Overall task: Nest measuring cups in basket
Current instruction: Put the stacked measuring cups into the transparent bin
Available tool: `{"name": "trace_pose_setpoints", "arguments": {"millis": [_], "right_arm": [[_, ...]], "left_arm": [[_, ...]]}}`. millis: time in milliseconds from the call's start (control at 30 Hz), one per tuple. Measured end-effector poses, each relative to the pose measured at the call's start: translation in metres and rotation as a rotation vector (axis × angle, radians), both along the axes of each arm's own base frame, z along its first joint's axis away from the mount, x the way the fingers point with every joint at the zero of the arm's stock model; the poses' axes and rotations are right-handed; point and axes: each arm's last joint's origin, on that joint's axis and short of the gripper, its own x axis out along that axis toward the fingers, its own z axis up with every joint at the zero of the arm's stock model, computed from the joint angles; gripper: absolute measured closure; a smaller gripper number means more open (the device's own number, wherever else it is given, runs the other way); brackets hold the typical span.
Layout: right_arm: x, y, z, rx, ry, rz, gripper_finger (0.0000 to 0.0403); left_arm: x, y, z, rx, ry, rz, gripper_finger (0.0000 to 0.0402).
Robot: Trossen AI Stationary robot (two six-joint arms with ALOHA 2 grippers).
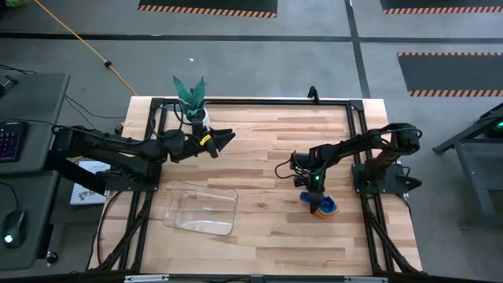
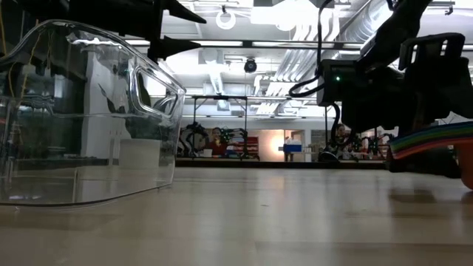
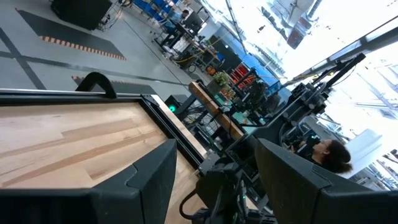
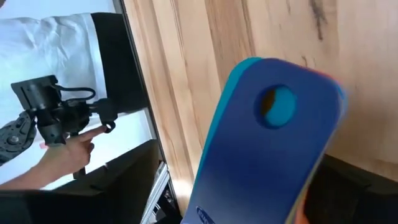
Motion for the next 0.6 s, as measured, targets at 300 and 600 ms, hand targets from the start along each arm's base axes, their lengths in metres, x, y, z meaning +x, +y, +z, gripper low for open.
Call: {"name": "trace_pose_setpoints", "arguments": {"millis": [300, 600], "right_arm": [[0.0, 0.0042, 0.0, -0.002, -0.014, 0.026, 0.0197], [-0.0004, 0.0048, 0.0019, 0.074, -0.036, 0.044, 0.0333]], "left_arm": [[0.0, 0.0, 0.0, 0.0, 0.0, 0.0, 0.0191], [0.0, 0.0, 0.0, 0.0, 0.0, 0.0, 0.0191]]}}
